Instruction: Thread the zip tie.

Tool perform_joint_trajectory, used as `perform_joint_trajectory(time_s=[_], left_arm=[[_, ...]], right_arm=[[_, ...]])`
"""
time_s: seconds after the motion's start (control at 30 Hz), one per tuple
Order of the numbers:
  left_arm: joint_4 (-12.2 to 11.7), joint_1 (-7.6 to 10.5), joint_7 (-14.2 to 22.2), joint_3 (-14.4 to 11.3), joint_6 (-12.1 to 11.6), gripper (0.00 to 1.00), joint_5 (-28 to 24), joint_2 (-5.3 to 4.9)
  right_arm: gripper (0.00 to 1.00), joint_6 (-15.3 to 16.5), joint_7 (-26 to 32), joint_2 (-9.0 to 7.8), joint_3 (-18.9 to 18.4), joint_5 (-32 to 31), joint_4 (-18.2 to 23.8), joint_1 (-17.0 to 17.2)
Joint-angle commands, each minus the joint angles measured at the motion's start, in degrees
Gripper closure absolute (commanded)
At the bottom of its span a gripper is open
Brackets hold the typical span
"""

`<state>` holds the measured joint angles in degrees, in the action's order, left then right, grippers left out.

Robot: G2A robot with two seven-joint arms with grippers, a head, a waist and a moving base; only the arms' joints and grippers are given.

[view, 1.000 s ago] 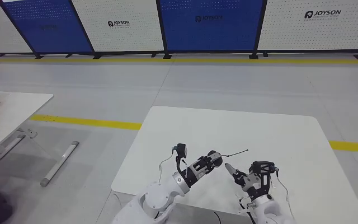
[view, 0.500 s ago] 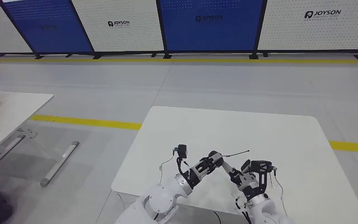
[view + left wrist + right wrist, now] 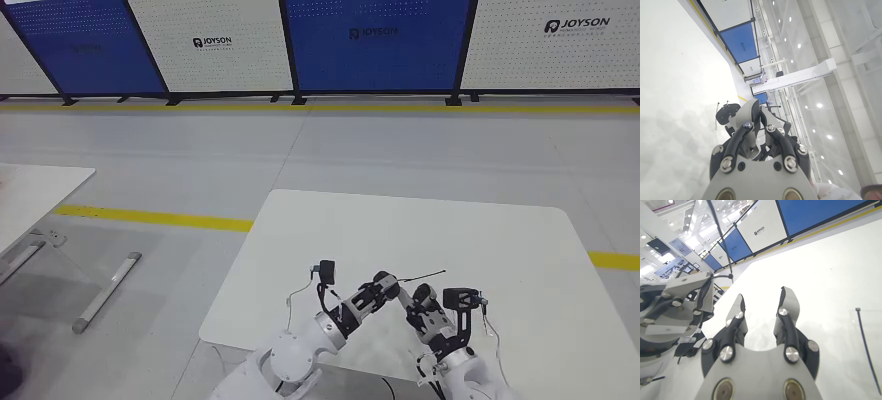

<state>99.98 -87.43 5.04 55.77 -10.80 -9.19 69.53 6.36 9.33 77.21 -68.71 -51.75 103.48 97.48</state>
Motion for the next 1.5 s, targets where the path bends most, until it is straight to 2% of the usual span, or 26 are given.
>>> perform_joint_trajectory(time_s=[0.0,0.2,0.47,0.73,1.17,1.3,1.47], left_arm=[[-0.3,0.14,-0.1,-0.2,0.2,1.00,0.3,0.05],[-0.8,0.46,-0.1,-0.6,0.5,1.00,0.6,0.20],[-1.2,0.75,0.3,-0.9,1.0,1.00,1.0,0.31],[-1.3,0.90,0.3,-1.0,1.7,1.00,1.3,0.39],[-1.5,1.20,0.0,-1.2,2.6,1.00,2.0,0.57],[-1.6,1.34,-0.4,-1.4,3.0,1.00,2.2,0.65],[-1.7,1.50,-1.1,-1.8,3.4,1.00,3.3,0.80]], right_arm=[[0.62,0.2,0.0,-0.05,0.0,0.2,0.1,0.0],[0.69,0.0,-0.1,-0.16,0.3,0.6,0.0,-0.3],[0.67,-0.4,-0.6,-0.27,0.7,0.7,0.0,-0.7],[0.76,-0.5,-1.4,-0.43,0.9,0.8,0.3,-0.7],[0.80,-0.8,-1.6,-0.72,1.0,0.7,0.6,-0.5],[0.85,-0.7,-1.5,-0.80,1.0,0.9,0.5,-0.6],[0.82,-0.5,-1.1,-0.92,1.0,1.1,0.5,-0.8]])
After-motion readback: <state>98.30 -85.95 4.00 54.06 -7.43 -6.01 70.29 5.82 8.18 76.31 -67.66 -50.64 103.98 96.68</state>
